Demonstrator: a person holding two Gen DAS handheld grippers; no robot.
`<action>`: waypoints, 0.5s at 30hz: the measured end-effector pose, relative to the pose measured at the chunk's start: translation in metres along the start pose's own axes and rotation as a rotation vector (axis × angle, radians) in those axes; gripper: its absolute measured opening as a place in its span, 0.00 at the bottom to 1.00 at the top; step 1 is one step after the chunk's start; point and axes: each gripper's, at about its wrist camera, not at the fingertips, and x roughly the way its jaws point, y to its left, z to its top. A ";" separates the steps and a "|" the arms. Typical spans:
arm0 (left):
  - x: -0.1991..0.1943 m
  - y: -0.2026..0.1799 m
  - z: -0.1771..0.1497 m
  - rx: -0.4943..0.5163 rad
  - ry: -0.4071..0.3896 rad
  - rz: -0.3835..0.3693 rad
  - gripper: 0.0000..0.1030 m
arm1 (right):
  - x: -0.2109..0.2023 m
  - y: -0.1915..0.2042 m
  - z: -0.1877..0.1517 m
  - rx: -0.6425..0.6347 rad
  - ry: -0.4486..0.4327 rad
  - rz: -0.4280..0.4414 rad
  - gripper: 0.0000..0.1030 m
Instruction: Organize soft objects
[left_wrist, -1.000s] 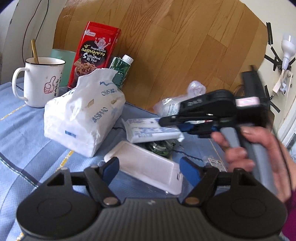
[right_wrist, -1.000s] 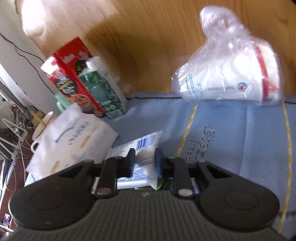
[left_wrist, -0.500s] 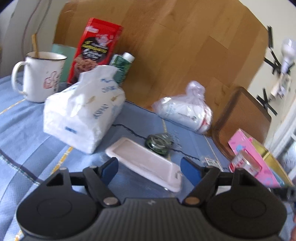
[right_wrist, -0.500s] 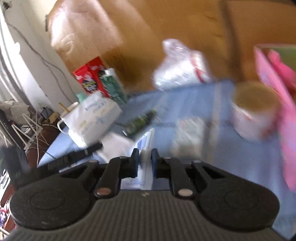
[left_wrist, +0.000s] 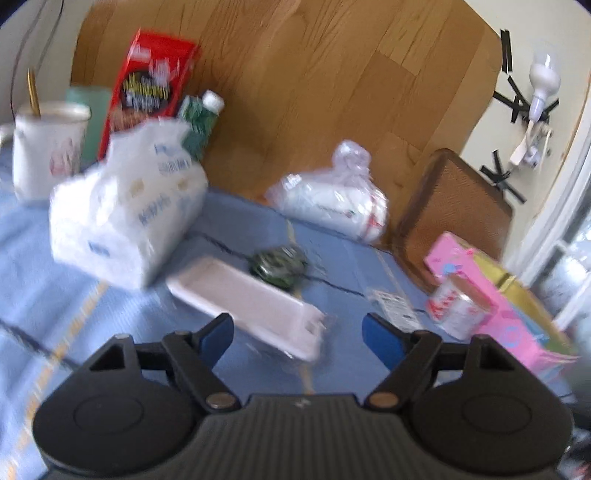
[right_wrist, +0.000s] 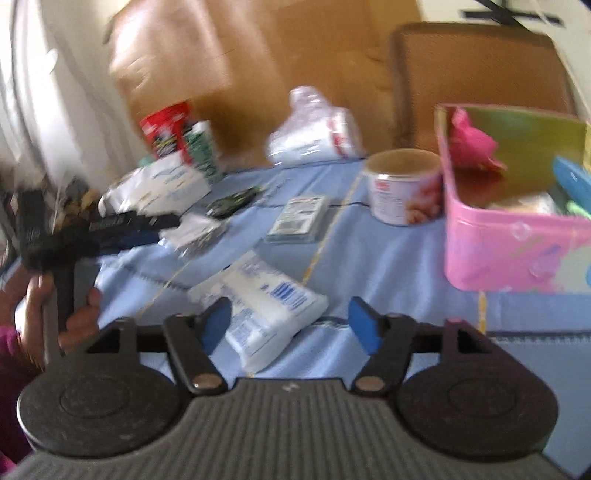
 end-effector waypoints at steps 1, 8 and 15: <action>-0.002 -0.002 -0.003 -0.021 0.013 -0.026 0.77 | 0.001 0.001 -0.002 -0.038 0.006 0.015 0.76; 0.004 -0.060 -0.014 0.097 0.106 -0.121 0.77 | 0.024 0.007 -0.011 -0.203 0.056 0.052 0.86; 0.033 -0.105 -0.044 0.222 0.206 -0.133 0.65 | 0.037 0.011 -0.021 -0.265 0.059 0.013 0.86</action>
